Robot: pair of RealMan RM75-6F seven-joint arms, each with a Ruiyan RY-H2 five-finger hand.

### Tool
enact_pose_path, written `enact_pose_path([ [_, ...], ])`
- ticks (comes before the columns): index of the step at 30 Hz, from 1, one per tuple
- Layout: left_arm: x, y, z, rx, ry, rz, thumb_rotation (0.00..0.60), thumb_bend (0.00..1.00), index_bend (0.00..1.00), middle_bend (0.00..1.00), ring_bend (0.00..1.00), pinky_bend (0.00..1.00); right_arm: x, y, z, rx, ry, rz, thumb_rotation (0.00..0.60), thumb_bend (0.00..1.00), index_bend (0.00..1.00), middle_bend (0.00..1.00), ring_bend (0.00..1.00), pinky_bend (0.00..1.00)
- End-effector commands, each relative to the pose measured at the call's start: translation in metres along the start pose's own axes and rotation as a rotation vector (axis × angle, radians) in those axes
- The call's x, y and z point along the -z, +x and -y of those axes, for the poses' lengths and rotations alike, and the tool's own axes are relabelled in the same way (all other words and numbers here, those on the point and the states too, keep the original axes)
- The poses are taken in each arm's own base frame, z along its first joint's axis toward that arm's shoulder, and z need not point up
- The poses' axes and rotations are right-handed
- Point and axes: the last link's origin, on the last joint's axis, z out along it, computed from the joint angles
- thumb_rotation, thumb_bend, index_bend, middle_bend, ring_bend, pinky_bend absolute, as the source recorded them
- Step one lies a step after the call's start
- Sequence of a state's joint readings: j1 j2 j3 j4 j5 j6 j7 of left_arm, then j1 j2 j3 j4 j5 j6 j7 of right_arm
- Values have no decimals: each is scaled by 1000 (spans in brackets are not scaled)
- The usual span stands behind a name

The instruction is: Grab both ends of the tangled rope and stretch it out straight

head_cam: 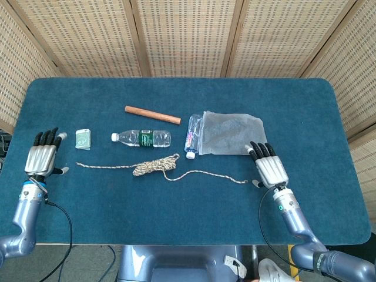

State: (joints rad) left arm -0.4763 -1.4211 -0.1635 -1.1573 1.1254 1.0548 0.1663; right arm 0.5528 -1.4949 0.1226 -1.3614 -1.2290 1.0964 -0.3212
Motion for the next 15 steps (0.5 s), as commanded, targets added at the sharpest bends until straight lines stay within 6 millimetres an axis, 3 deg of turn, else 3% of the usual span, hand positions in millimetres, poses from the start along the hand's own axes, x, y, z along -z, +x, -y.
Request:
enact_pose_path([
  [1,16,19,11,75,-7,-43,600,0,0,0,0,0,17,16,-6,-38,14,-60,600,0,0,0,0,0],
  [6,60,42,33,170,-20,-121,600,0,0,0,0,0,61,29,-26,-100,20,-147,600,0,0,0,0,0],
  [15,126,36,66,154,-1,-143,600,0,0,0,0,0,113,25,-51,-38,6,-212,600,0,0,0,0,0],
])
